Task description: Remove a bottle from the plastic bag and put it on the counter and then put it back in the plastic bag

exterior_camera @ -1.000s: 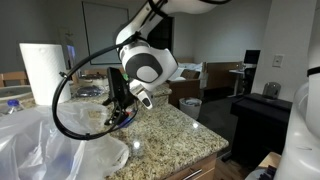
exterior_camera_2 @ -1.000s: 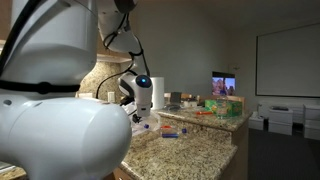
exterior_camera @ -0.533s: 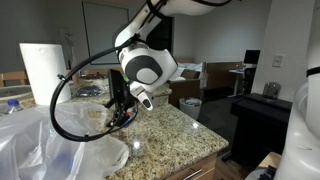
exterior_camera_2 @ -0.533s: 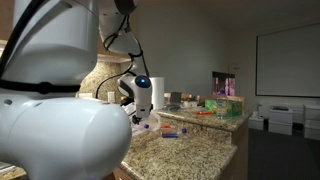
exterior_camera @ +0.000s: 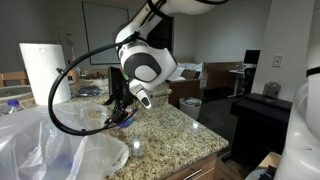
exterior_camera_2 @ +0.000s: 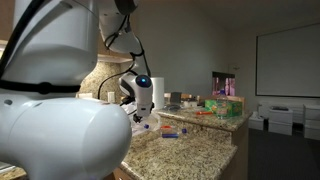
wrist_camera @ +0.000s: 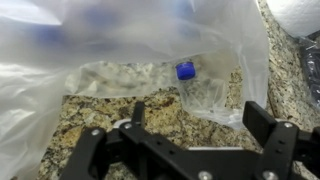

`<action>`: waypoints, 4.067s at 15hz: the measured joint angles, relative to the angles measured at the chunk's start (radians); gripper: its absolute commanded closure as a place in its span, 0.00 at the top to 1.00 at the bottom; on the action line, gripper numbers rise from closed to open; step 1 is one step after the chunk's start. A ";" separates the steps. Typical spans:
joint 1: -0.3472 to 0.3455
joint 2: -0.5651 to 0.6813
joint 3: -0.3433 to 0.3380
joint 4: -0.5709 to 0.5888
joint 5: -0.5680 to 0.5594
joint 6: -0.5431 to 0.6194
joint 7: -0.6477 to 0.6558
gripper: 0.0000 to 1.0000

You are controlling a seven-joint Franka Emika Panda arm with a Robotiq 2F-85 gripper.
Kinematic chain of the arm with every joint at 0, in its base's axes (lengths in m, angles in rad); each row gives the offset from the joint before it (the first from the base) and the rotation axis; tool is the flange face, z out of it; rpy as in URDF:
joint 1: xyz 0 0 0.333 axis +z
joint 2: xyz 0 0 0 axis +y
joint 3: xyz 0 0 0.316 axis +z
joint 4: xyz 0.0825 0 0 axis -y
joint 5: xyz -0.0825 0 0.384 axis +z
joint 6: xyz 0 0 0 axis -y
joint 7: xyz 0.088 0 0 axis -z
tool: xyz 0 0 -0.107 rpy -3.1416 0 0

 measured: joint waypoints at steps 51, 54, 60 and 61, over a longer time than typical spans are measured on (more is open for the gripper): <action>-0.009 0.437 -0.089 0.385 -0.419 -0.327 0.320 1.00; -0.002 0.439 -0.084 0.380 -0.460 -0.345 0.367 1.00; 0.002 0.444 -0.081 0.379 -0.488 -0.354 0.372 1.00; 0.002 0.448 -0.086 0.379 -0.504 -0.353 0.375 1.00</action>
